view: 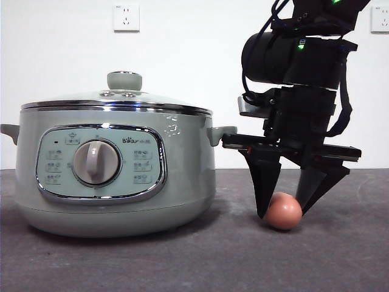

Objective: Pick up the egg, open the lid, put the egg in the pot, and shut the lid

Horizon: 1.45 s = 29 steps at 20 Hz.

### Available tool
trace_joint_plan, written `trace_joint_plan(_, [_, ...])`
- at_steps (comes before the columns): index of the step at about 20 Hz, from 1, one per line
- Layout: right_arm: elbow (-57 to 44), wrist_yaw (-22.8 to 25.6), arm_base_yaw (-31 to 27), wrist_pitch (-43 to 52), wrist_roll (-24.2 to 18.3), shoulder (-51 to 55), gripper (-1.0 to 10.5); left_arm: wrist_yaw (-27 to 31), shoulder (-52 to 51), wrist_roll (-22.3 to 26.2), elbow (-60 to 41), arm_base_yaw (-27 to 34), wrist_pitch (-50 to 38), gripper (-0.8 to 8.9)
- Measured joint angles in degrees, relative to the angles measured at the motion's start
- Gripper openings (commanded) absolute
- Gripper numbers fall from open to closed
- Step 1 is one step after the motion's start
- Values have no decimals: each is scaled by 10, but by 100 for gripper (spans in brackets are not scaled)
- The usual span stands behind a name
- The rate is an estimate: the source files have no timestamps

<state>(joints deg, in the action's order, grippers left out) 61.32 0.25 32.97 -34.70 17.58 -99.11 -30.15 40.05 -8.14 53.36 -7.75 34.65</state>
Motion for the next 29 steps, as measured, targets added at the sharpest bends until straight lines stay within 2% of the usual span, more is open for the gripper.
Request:
trace_joint_plan(2, [1, 0, -1, 0, 0, 0, -13, 0, 0, 0, 0, 0, 0, 346])
trace_joint_plan(7, [0, 0, -1, -24, 0, 23, -12, 0, 5, 0, 0, 0, 0, 346])
trace_joint_plan(10, [0, 0, -1, -47, -4, 103, -12, 0, 31, 0, 0, -4, -9, 347])
trace_joint_plan(14, [0, 15, -1, -112, -15, 197, -12, 2, 90, 0, 1, -38, -78, 348])
trace_joint_plan(17, [0, 45, -3, -157, -18, 251, -12, 51, 156, 1, 40, -77, -70, 349])
trace_joint_plan(22, [0, 47, -4, -177, -18, 282, -12, 158, 296, 26, 142, -143, -16, 353])
trace_joint_plan(23, [0, 47, -4, -178, -18, 283, -12, 172, 321, 28, 160, -152, -4, 366])
trace_joint_plan(24, [0, 47, -4, -181, -18, 283, -12, 187, 346, 29, 175, -162, -1, 420])
trace_joint_plan(26, [0, 47, -4, -183, -18, 283, -12, 218, 382, 32, 191, -178, 0, 418])
trace_joint_plan(29, [0, 47, -3, -183, -18, 283, -12, 228, 410, 37, 194, -189, 5, 418])
